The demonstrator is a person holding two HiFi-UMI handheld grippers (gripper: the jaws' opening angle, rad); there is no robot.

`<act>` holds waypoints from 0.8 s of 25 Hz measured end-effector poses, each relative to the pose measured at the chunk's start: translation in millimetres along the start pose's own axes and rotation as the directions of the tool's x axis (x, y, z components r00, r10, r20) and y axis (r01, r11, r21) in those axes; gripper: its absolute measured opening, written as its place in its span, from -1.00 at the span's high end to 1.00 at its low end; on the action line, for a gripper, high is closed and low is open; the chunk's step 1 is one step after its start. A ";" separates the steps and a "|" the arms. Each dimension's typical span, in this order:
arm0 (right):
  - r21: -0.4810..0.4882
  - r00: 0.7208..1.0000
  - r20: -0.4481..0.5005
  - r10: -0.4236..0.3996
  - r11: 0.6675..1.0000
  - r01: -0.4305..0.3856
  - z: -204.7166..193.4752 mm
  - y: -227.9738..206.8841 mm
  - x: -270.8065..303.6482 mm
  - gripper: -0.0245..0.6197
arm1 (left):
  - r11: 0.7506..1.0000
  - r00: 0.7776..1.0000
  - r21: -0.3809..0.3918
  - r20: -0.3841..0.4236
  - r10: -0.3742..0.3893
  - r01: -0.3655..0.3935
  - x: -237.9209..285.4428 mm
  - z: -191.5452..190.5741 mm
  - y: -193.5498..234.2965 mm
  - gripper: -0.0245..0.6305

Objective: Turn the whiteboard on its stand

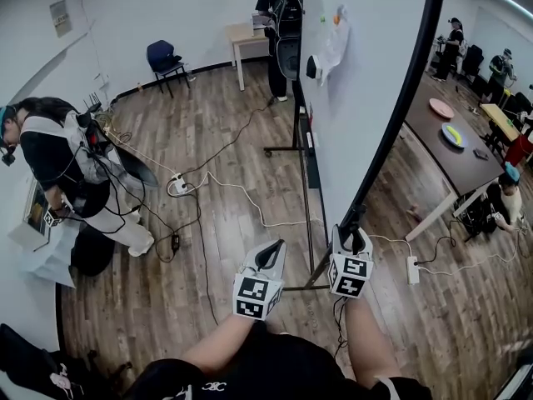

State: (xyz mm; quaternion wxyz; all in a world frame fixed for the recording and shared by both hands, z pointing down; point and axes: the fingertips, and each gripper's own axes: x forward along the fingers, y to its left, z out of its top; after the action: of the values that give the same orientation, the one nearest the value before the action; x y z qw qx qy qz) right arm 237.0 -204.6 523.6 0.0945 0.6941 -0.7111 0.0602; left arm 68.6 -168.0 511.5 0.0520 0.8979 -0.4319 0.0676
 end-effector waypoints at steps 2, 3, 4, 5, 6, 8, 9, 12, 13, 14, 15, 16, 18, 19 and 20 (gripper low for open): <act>0.001 1.000 0.004 -0.005 1.000 0.005 -0.9 -0.8 -5.3 0.31 | 1.000 1.000 0.001 0.001 -0.011 0.011 -0.2 -0.5 -4.5 0.90; 0.002 1.000 0.005 -0.007 1.000 0.007 -1.4 -1.2 -8.1 0.31 | 1.000 1.000 0.003 0.002 -0.016 0.016 -0.1 -0.6 -6.7 0.90; 0.003 1.000 0.006 -0.011 1.000 0.011 -2.2 -1.8 -11.1 0.31 | 1.000 1.000 0.005 0.004 -0.021 0.021 0.0 -0.6 -8.9 0.90; 0.003 1.000 0.007 -0.014 1.000 0.014 -3.3 -2.4 -14.3 0.31 | 1.000 1.000 0.006 0.005 -0.025 0.025 0.2 -0.4 -11.1 0.90; 0.004 1.000 0.009 -0.017 1.000 0.017 -4.8 -2.9 -17.6 0.31 | 1.000 1.000 0.008 0.008 -0.029 0.029 0.3 0.0 -13.1 0.90; 0.005 1.000 0.010 -0.022 1.000 0.022 -8.0 -3.2 -23.8 0.31 | 0.999 0.999 0.010 0.013 -0.038 0.038 0.3 0.5 -16.9 0.91; 0.006 1.000 0.010 -0.023 1.000 0.023 -9.1 -3.3 -26.7 0.31 | 0.999 0.999 0.011 0.014 -0.042 0.042 0.3 0.8 -19.0 0.91; 0.009 1.000 0.011 -0.028 1.000 0.027 -10.2 -6.3 -35.0 0.31 | 0.998 0.998 0.016 0.013 -0.055 0.055 0.9 2.6 -28.1 0.90; 0.011 0.999 0.013 -0.030 1.000 0.029 -10.3 -8.4 -37.5 0.31 | 0.998 0.998 0.017 0.012 -0.060 0.059 1.5 3.0 -31.6 0.91; 0.012 0.999 0.017 -0.031 0.999 0.031 -10.3 -10.6 -39.6 0.31 | 0.998 0.998 0.019 0.011 -0.063 0.063 2.1 3.0 -34.6 0.90; 0.013 0.999 0.023 -0.033 0.999 0.033 -10.4 -12.4 -41.5 0.31 | 0.998 0.998 0.020 0.009 -0.066 0.066 2.6 2.5 -36.7 0.90; 0.014 0.999 0.028 -0.034 0.999 0.033 -10.4 -13.5 -43.0 0.31 | 0.998 0.998 0.020 0.007 -0.068 0.068 3.0 1.8 -37.8 0.90; 0.013 0.999 0.036 -0.035 0.999 0.034 -10.5 -13.8 -45.4 0.31 | 0.997 0.998 0.019 0.004 -0.069 0.069 3.1 0.7 -37.4 0.90; 0.013 0.999 0.037 -0.034 0.999 0.033 -10.8 -13.4 -46.3 0.31 | 0.997 0.998 0.018 0.003 -0.069 0.069 3.0 0.2 -36.6 0.90; 0.012 0.999 0.036 -0.032 0.999 0.031 -11.1 -13.0 -47.0 0.31 | 0.997 0.998 0.018 0.003 -0.070 0.069 3.1 -0.1 -36.0 0.90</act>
State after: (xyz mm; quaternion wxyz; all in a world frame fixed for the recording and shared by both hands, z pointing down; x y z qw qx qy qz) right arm 251.4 -156.7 523.6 0.0785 0.7067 -0.7013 0.0504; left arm 98.8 -148.0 510.9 0.0457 0.9129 -0.3999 0.0681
